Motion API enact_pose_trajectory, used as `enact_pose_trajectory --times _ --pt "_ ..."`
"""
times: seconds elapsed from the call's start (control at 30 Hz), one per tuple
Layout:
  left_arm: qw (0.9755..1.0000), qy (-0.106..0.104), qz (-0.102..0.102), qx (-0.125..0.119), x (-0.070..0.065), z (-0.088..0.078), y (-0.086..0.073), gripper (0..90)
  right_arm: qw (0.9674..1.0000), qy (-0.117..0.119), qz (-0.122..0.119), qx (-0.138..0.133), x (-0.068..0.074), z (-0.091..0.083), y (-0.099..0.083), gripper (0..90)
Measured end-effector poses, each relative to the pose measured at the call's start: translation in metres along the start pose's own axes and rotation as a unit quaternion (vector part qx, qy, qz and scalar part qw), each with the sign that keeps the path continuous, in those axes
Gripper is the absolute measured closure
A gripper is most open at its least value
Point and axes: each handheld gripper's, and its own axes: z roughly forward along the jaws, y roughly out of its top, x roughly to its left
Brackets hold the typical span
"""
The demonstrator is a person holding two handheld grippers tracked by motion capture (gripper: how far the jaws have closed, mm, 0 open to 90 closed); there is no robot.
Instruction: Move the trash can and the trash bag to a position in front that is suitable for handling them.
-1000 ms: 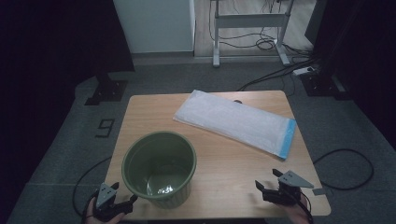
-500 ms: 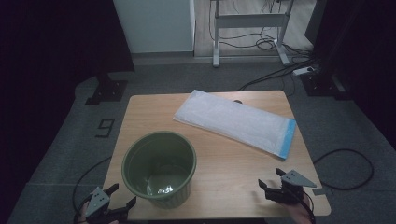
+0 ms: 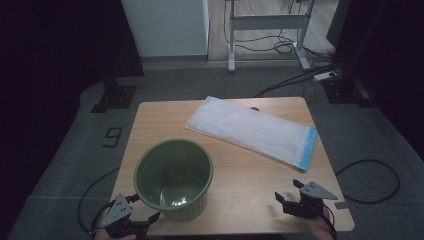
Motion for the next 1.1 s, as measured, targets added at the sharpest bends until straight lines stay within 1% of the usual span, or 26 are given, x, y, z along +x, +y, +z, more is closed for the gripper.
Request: enact_pose_trajectory --times 0.03,0.1,0.13,0.2,0.23,0.27,0.3,0.33,0.37,0.4,0.43,0.47,0.5,0.57,0.6,0.63,0.67,0.7,0.8,0.83,0.87,0.93,0.97,1.03,1.07,1.1 --pt "1.0 -0.006 0.002 -0.004 0.0 0.002 0.005 13.9 1.0 0.002 0.002 0.0 0.0 0.002 0.001 13.7" --pt "0.9999 -0.007 0.002 -0.007 0.001 0.004 0.007 14.2 1.0 0.002 0.002 0.002 0.0 0.004 0.001 13.7" --pt "0.9999 -0.013 0.003 -0.009 0.001 0.009 0.012 14.3 1.0 0.003 0.002 0.002 0.0 0.005 0.001 13.7" --pt "0.9998 -0.015 0.007 -0.007 0.002 0.017 0.017 14.3 1.0 0.002 0.002 0.001 0.0 0.005 0.002 13.7" --pt "0.9998 -0.015 0.007 -0.007 0.002 0.017 0.017 14.3 1.0 0.002 0.002 0.001 0.0 0.005 0.002 13.7" --pt "0.9998 -0.018 0.01 -0.006 0.002 0.025 0.023 14.3 1.0 0.002 0.003 -0.002 0.0 0.004 0.002 13.7" --pt "0.9998 -0.018 0.01 -0.006 0.002 0.025 0.023 14.4 1.0 0.002 0.003 -0.002 0.0 0.004 0.002 13.7" --pt "0.9996 -0.024 0.014 -0.006 0.002 0.033 0.028 14.4 1.0 0.003 0.006 -0.006 0.0 0.003 0.002 13.9" --pt "0.9995 -0.029 0.015 -0.006 0.003 0.038 0.03 14.4 1.0 0.003 0.006 -0.006 0.0 0.002 0.002 13.9" --pt "0.9995 -0.029 0.015 -0.006 0.003 0.038 0.03 14.4 1.0 0.003 0.005 -0.007 0.0 0.002 0.002 13.9" --pt "0.9993 -0.033 0.013 -0.007 0.004 0.043 0.033 14.5 1.0 0.004 0.005 -0.007 0.0 0.002 0.002 13.9" --pt "0.9991 -0.039 0.016 -0.003 0.006 0.052 0.038 14.5 1.0 0.003 0.005 -0.007 0.0 0.001 0.002 13.9" --pt "0.9991 -0.039 0.016 -0.003 0.006 0.052 0.038 14.4 1.0 0.004 0.004 -0.007 0.0 0.001 0.002 13.9" --pt "0.9989 -0.044 0.016 -0.001 0.007 0.06 0.043 14.5 1.0 0.004 0.004 -0.007 0.0 0.001 0.002 13.9" --pt "0.9988 -0.047 0.016 0.001 0.007 0.067 0.048 14.5 1.0 0.006 0.002 -0.008 0.0 0.0 0.002 13.9" --pt "0.9988 -0.047 0.016 0.001 0.007 0.067 0.048 14.5 1.0 0.006 0.002 -0.008 0.0 0.0 0.002 13.9" --pt "0.9987 -0.049 0.017 0.004 0.007 0.073 0.052 14.5 0.9999 0.007 0.0 -0.009 0.001 -0.001 0.002 13.9" --pt "0.9987 -0.049 0.017 0.004 0.007 0.073 0.052 14.5 0.9999 0.007 0.0 -0.009 0.001 -0.001 0.002 13.9" --pt "0.9985 -0.052 0.014 0.007 0.006 0.084 0.059 14.5 0.9999 0.007 -0.001 -0.008 0.003 -0.002 0.001 13.9" --pt "0.9985 -0.052 0.014 0.007 0.006 0.084 0.059 14.5 0.9999 0.007 -0.001 -0.008 0.003 -0.002 0.001 13.9" --pt "0.9985 -0.053 0.014 0.007 0.006 0.09 0.062 14.5 0.9999 0.01 -0.005 -0.008 0.004 -0.002 0.001 13.9" --pt "0.9985 -0.053 0.012 0.007 0.006 0.093 0.064 14.5 0.9999 0.011 -0.006 -0.007 0.005 -0.002 0.0 13.9" --pt "0.9986 -0.051 0.011 0.005 0.005 0.099 0.067 14.5 0.9999 0.012 -0.007 -0.007 0.006 -0.002 0.0 13.9" --pt "0.9987 -0.049 0.01 0.005 0.005 0.102 0.069 14.5 0.9999 0.012 -0.009 -0.006 0.006 -0.002 0.0 13.9" --pt "0.9988 -0.048 0.008 0.004 0.005 0.108 0.071 14.6 0.9999 0.012 -0.009 -0.004 0.007 -0.002 0.0 14.0" --pt "0.9989 -0.047 0.008 0.004 0.005 0.11 0.073 14.8 0.9999 0.011 -0.009 -0.003 0.007 -0.001 -0.001 14.0"
